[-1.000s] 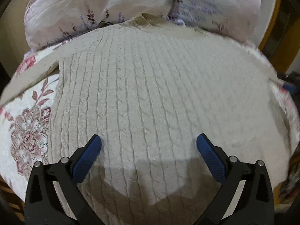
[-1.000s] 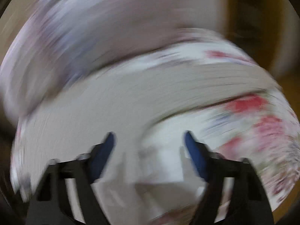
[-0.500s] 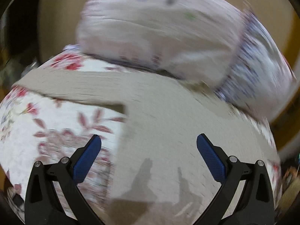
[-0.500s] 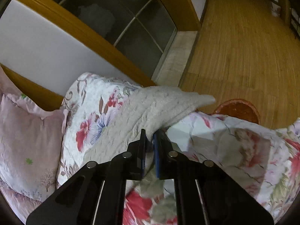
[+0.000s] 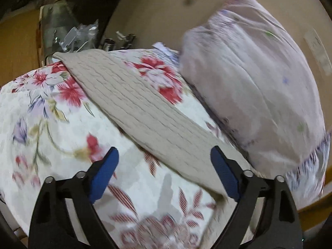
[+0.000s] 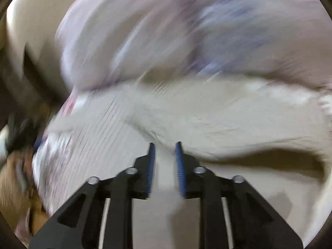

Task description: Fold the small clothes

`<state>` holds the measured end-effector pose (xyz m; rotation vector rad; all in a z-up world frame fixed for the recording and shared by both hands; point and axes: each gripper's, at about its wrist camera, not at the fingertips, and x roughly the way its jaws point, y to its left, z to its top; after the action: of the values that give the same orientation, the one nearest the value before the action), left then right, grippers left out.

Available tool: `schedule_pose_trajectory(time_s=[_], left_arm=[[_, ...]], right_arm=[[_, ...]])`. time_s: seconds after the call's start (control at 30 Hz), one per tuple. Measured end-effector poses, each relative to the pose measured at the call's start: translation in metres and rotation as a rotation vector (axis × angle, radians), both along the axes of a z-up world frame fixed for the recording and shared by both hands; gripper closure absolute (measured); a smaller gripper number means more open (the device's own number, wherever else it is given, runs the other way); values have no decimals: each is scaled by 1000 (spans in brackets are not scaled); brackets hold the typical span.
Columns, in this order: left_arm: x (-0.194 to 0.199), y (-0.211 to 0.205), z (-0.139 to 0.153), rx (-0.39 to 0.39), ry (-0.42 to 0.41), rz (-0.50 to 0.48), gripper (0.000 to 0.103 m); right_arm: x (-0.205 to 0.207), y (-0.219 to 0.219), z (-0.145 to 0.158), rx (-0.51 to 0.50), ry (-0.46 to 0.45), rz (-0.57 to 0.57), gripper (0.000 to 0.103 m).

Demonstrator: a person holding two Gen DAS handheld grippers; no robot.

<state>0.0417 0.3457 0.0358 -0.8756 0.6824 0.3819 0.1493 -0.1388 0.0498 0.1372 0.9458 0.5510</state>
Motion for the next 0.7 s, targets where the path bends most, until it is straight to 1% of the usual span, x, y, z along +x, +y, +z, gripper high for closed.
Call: schedule_pose_trajectory(time_s=[0.03, 0.07, 0.1, 0.17, 0.2, 0.23, 0.27, 0.3, 0.33, 0.37, 0.43, 0.5, 0.53, 0.6, 0.67, 0.7], left_arm=[[2, 9, -4, -22, 2, 7, 21], [3, 14, -7, -32, 5, 13, 27], [6, 24, -11, -45, 16, 26, 30], [6, 38, -16, -57, 25, 54, 34], [5, 47, -19, -71, 28, 74, 38], [4, 54, -22, -94, 26, 94, 39], [2, 59, -25, -120, 20, 113, 41], [-1, 69, -29, -162, -9, 145, 45], [-1, 75, -31, -182, -21, 161, 47], [-1, 81, -33, -204, -30, 178, 51], [3, 92, -35, -231, -27, 205, 62], [8, 98, -38, -249, -14, 216, 87], [11, 99, -38, -240, 4, 217, 92], [16, 95, -28, -187, 14, 198, 96], [29, 71, 5, -28, -10, 112, 97], [39, 53, 24, 56, -27, 43, 97]], right_arm=[[-7, 8, -2, 11, 2, 16, 51], [-12, 10, -1, 12, -4, 18, 42], [-17, 7, 1, -3, -19, 2, 31], [-15, -5, 2, -27, -21, -44, 30], [-15, -14, -1, -27, 3, -81, 30], [-14, -23, -3, -17, 28, -120, 30], [-20, -29, -6, -6, 46, -149, 30], [-20, -40, -9, 8, 76, -194, 30], [-19, -47, -12, 14, 99, -226, 30], [-21, -52, -15, 18, 109, -241, 30], [-24, -59, -17, 23, 118, -262, 30], [-27, -60, -15, 12, 108, -264, 29], [-28, -61, -14, 6, 101, -262, 29], [-31, -66, -10, -3, 85, -265, 29], [-34, -78, -6, -6, 66, -281, 29], [-35, -85, -4, -8, 59, -293, 28]])
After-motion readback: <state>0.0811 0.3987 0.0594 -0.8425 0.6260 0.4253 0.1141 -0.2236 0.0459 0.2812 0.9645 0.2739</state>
